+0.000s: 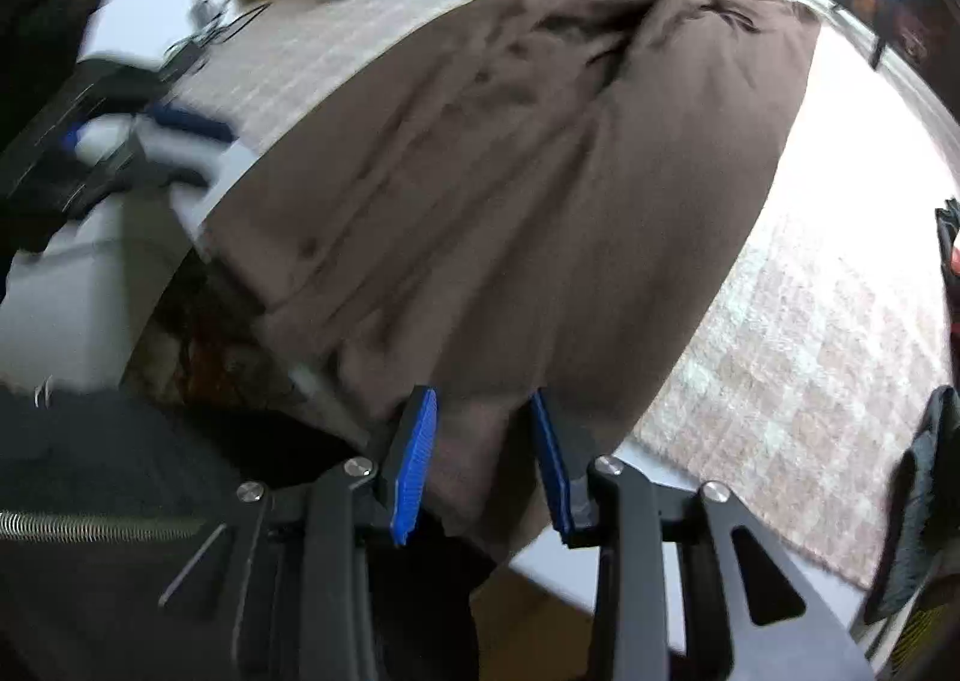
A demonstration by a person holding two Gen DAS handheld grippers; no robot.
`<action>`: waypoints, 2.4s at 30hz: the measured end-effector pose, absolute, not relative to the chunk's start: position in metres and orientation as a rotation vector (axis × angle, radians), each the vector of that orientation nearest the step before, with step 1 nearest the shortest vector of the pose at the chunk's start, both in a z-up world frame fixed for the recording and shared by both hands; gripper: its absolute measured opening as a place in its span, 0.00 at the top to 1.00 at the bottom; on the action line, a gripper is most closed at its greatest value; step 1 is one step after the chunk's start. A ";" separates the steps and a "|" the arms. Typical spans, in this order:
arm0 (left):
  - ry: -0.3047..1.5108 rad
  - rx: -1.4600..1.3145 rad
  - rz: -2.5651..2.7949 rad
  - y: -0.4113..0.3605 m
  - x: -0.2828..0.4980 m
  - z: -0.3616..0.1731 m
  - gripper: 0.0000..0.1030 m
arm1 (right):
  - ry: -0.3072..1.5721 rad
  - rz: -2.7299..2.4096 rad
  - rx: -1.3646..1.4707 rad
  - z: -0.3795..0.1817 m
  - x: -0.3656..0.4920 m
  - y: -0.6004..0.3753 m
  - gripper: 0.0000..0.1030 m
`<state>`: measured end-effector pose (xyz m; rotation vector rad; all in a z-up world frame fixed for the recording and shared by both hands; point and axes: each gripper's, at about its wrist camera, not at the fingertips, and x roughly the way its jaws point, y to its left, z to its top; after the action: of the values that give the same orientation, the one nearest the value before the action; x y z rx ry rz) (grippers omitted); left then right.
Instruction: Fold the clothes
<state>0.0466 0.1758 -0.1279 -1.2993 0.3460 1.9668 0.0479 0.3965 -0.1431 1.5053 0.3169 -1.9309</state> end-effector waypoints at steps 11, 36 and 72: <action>0.342 -1.259 1.920 0.182 0.041 -0.153 0.73 | 0.172 -2.170 1.472 -0.149 0.016 0.382 0.73; 0.296 -1.462 1.808 0.180 0.043 -0.171 0.55 | -0.188 -2.265 1.629 -0.157 0.042 0.421 0.70; -0.101 -1.417 2.010 0.188 -0.242 -0.125 1.00 | -0.866 -2.155 1.549 -0.125 -0.233 0.512 0.96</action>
<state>-0.2419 0.1878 -0.1252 -1.4167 -0.1007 2.0098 -0.2335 0.5125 -0.1247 1.5489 -0.8657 -2.1550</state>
